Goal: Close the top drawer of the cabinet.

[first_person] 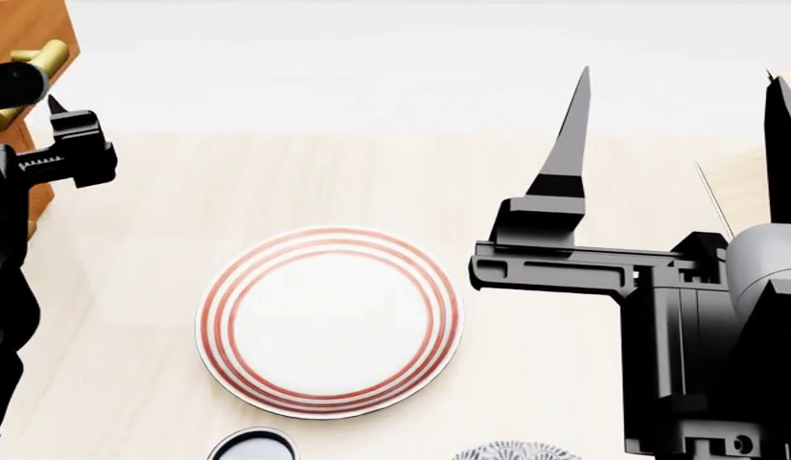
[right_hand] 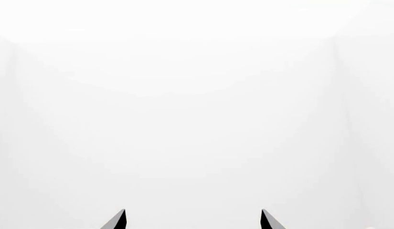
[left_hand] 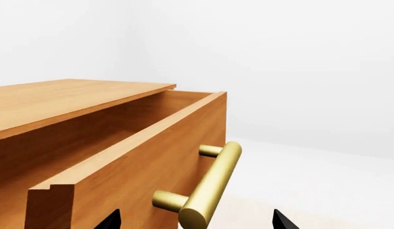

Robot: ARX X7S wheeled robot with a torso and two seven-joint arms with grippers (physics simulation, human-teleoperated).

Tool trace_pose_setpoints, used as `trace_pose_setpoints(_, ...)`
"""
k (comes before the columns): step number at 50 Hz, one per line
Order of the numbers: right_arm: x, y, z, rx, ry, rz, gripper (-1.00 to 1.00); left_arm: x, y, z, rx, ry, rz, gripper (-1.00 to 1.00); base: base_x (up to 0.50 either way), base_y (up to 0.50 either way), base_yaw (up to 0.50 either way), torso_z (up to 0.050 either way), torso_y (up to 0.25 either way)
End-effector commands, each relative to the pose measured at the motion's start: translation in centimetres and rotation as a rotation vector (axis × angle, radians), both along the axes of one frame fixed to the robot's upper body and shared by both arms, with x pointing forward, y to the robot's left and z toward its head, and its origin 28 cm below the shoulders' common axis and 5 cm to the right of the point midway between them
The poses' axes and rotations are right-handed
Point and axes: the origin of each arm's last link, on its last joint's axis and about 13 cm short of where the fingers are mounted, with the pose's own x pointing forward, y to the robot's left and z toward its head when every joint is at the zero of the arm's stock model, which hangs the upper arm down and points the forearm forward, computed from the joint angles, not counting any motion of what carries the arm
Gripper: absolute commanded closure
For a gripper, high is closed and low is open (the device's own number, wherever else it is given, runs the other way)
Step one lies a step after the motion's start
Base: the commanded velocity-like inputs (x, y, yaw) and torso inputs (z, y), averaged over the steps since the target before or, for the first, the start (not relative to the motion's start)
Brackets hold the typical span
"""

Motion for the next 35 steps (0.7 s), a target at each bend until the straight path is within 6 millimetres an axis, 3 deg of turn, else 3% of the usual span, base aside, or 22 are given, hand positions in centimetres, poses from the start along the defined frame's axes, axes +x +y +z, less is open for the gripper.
trace_pose_setpoints(1,-0.1,0.0,0.0,0.0,-0.001,0.003,-1.0,1.3,-0.5,1.2,-0.116,-0.028,-0.089,-1.0,0.01,0.0,0.0,0.0,0.0)
trace_pose_setpoints(13,-0.1,0.1,-0.1,-0.002,-0.002,0.008,-1.0,2.6,0.7,1.7,-0.129,-0.026,-0.01,-1.0,0.0,0.0,0.0,0.0,0.0)
trace_pose_setpoints(14,0.0,0.0,-0.2,0.004,0.001,0.006,-1.0,3.0,1.9,2.5,-0.172,-0.043,0.075,-1.0,0.0,0.0,0.0,0.0,0.0)
trace_pose_setpoints(35,0.0,0.0,-0.1,0.004,0.0,0.009,-1.0,3.5,3.1,3.3,-0.205,-0.053,0.138,-1.0,0.0,0.0,0.0,0.0,0.0)
